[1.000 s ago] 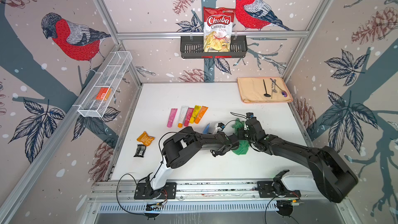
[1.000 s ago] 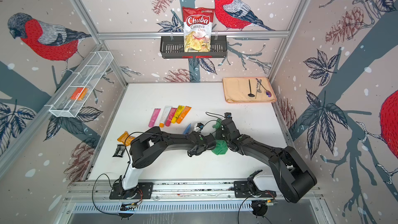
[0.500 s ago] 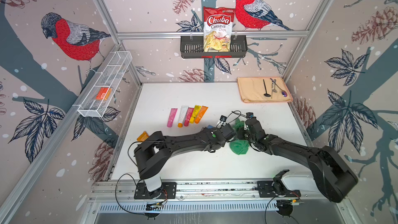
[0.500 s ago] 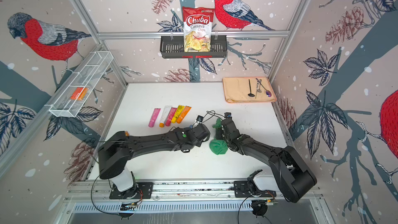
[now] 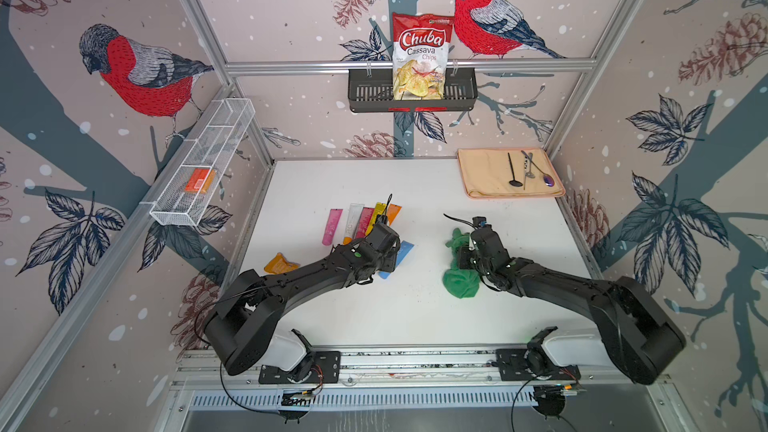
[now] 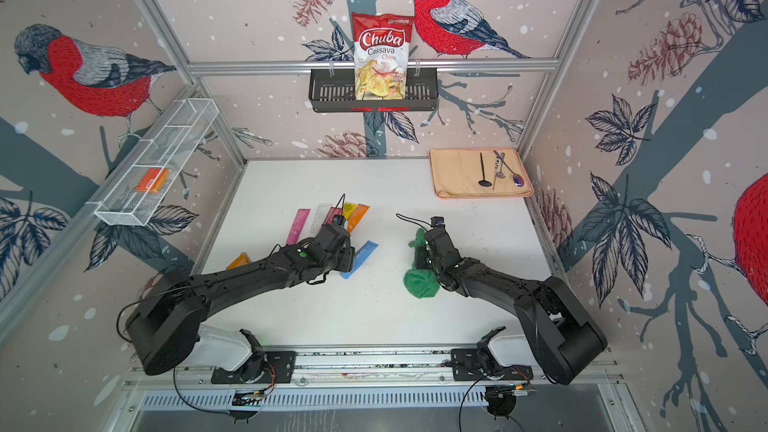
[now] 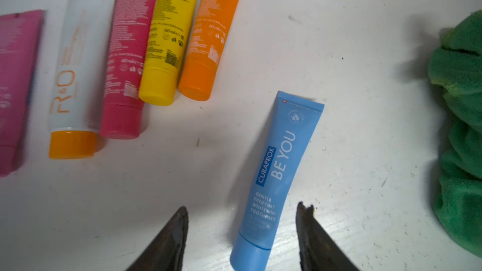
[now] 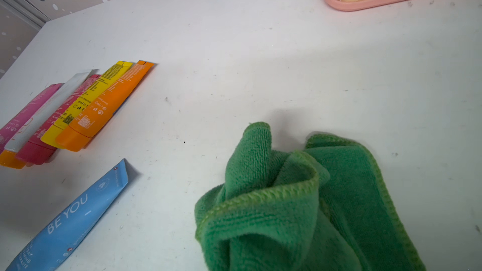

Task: Wipe the surface of the toothpaste tube
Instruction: Adjust the toothpaste at the center of the board, then move the toothpaste to the center of the board, then wipe the dirt from the toothpaste tube.

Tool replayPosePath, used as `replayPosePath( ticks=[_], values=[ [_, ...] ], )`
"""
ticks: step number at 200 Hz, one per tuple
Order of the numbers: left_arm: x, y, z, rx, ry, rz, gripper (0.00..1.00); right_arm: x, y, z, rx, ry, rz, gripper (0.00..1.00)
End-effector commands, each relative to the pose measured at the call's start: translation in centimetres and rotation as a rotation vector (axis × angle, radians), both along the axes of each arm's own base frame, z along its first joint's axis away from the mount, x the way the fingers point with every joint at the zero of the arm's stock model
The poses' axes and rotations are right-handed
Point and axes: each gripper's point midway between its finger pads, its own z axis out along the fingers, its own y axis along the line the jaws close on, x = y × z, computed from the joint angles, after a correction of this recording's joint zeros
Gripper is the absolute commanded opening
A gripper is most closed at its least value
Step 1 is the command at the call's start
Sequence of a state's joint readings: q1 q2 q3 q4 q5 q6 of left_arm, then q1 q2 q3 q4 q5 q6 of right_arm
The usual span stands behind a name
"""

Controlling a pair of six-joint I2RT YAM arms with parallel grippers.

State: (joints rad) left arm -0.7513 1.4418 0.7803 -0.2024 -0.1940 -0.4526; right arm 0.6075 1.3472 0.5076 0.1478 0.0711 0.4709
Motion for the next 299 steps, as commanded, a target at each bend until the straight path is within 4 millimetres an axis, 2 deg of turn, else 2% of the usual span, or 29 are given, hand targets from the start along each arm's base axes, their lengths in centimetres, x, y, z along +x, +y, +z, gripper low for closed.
replayPosePath(
  ticks=[1, 33, 62, 91, 107, 125, 132, 169, 195, 212, 226, 246, 271, 299],
  values=[
    [0.3, -2.0, -0.3, -0.081, 0.003, -0.086, 0.64, 0.2, 0.4, 0.2, 0.002, -0.005, 0.014, 0.03],
    [0.5, -2.4, -2.7, -0.043, 0.054, -0.106, 0.62, 0.2, 0.4, 0.2, 0.0, -0.004, 0.014, 0.03],
    [0.5, -2.5, -4.0, -0.01, 0.083, -0.121, 0.58, 0.2, 0.4, 0.1, -0.002, -0.003, 0.016, 0.03],
    [-0.2, -2.8, -4.9, 0.001, 0.111, -0.147, 0.48, -0.1, 0.7, 0.6, 0.025, -0.008, 0.031, 0.03],
    [-0.9, -3.3, -5.2, 0.016, 0.117, -0.177, 0.38, -0.6, 1.1, 1.3, 0.066, -0.018, 0.048, 0.03],
    [-1.9, -4.5, -5.0, 0.054, 0.088, -0.218, 0.32, -1.1, 1.1, 1.8, 0.108, -0.028, 0.06, 0.03],
    [-2.3, -5.2, -4.8, 0.055, 0.079, -0.239, 0.3, -1.2, 1.2, 2.7, 0.131, -0.047, 0.065, 0.02],
    [-3.9, -10.8, -2.8, -0.03, 0.018, -0.364, 0.24, -1.9, 1.6, 4.5, 0.203, -0.057, 0.1, 0.03],
    [-4.7, -13.7, -2.7, -0.043, 0.014, -0.434, 0.26, -2.4, 1.4, 5.1, 0.212, -0.061, 0.098, 0.03],
    [-4.6, -14.3, -3.1, -0.04, 0.017, -0.444, 0.37, -2.7, 1.1, 4.9, 0.207, -0.056, 0.094, 0.03],
    [-4.6, -14.4, -2.9, -0.05, 0.009, -0.443, 0.5, -2.9, 0.8, 4.6, 0.2, -0.047, 0.089, 0.03],
    [-4.7, -14.1, -1.9, -0.072, -0.015, -0.435, 0.62, -3.0, 0.6, 4.1, 0.188, -0.032, 0.081, 0.03],
    [-4.5, -12.5, -1.7, -0.023, -0.035, -0.4, 0.64, -3.1, 0.2, 4.0, 0.16, -0.016, 0.071, 0.03],
    [-5.6, -11.7, -1.8, -0.044, -0.033, -0.422, 0.64, -3.1, -0.7, 5.3, 0.129, -0.044, 0.047, 0.03]
  ],
)
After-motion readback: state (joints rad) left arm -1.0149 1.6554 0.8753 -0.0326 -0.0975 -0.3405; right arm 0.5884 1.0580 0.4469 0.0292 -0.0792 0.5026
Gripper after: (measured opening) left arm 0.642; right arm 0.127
